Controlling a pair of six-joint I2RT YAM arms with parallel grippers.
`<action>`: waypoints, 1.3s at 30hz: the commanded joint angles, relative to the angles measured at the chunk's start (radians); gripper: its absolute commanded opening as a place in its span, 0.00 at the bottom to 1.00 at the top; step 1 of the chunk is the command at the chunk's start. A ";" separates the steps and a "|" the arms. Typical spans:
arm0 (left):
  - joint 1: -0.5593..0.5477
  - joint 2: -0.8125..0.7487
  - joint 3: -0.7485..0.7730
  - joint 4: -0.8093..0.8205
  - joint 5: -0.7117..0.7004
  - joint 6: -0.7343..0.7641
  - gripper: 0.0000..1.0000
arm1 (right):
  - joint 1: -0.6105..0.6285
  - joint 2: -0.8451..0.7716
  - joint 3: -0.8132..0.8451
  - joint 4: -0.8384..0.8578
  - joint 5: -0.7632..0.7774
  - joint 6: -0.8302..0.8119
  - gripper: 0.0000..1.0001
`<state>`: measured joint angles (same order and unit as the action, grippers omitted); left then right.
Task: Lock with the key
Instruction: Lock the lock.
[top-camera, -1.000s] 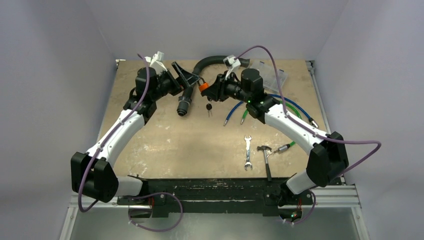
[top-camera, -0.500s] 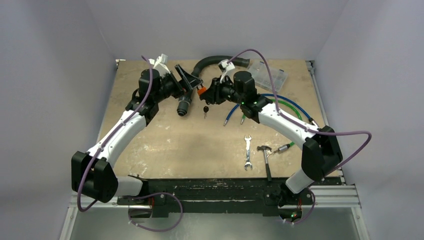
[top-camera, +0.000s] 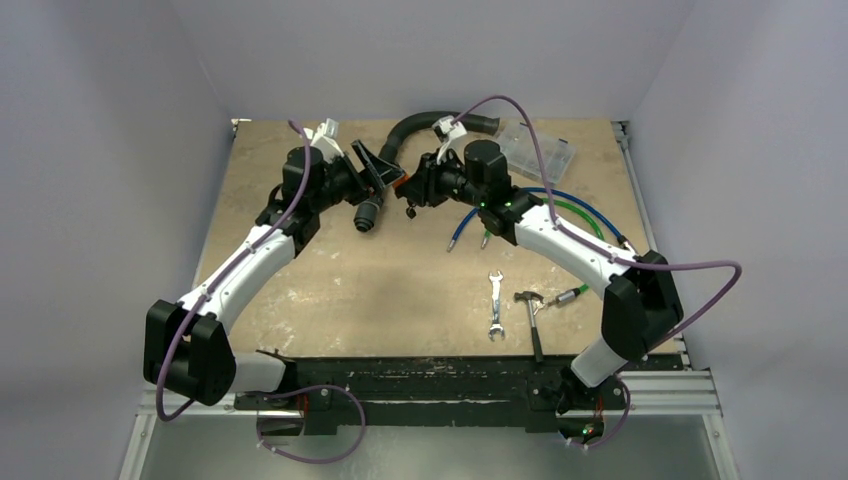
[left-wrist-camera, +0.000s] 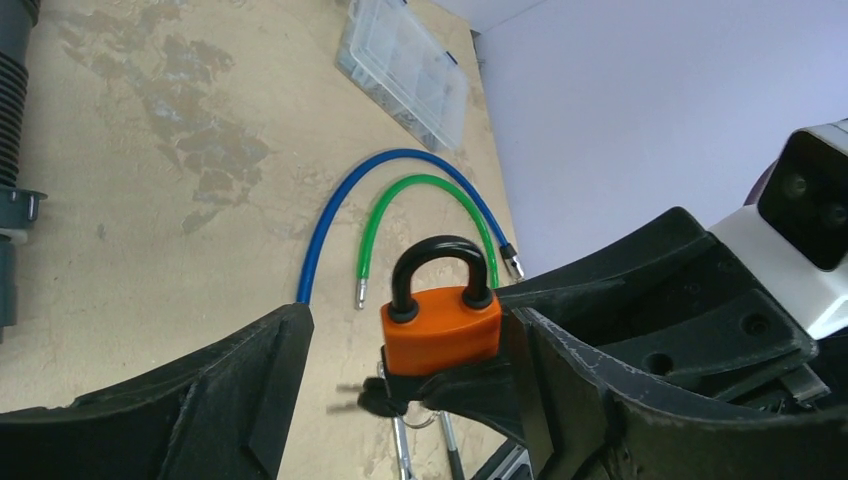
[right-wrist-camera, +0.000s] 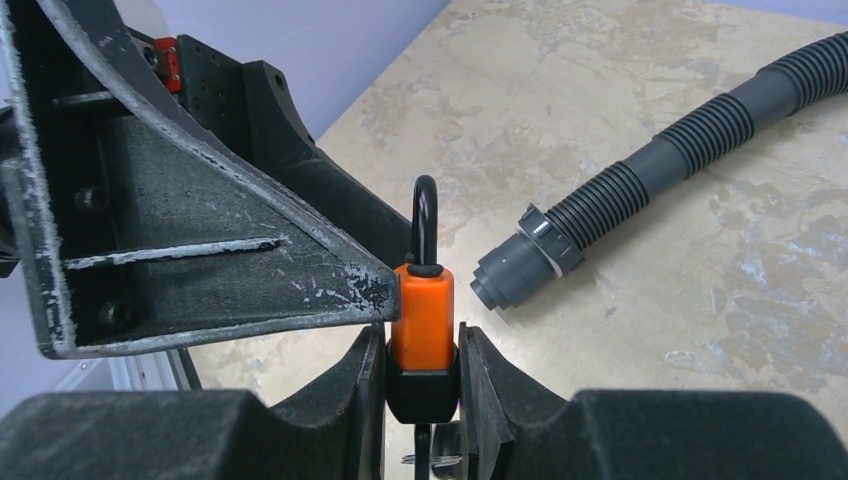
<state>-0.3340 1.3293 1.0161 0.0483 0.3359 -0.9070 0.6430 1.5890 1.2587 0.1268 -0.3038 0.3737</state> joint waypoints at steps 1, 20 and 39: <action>-0.008 -0.009 -0.006 0.072 0.017 -0.022 0.75 | 0.017 0.005 0.061 0.062 0.010 0.000 0.00; -0.014 0.024 -0.048 0.099 0.007 -0.074 0.61 | 0.030 0.028 0.080 0.055 0.039 0.006 0.00; -0.013 0.036 -0.078 0.131 0.013 -0.110 0.40 | 0.030 0.038 0.079 0.050 0.058 0.011 0.00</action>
<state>-0.3431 1.3636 0.9497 0.1535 0.3363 -1.0119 0.6678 1.6375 1.2865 0.0868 -0.2691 0.3809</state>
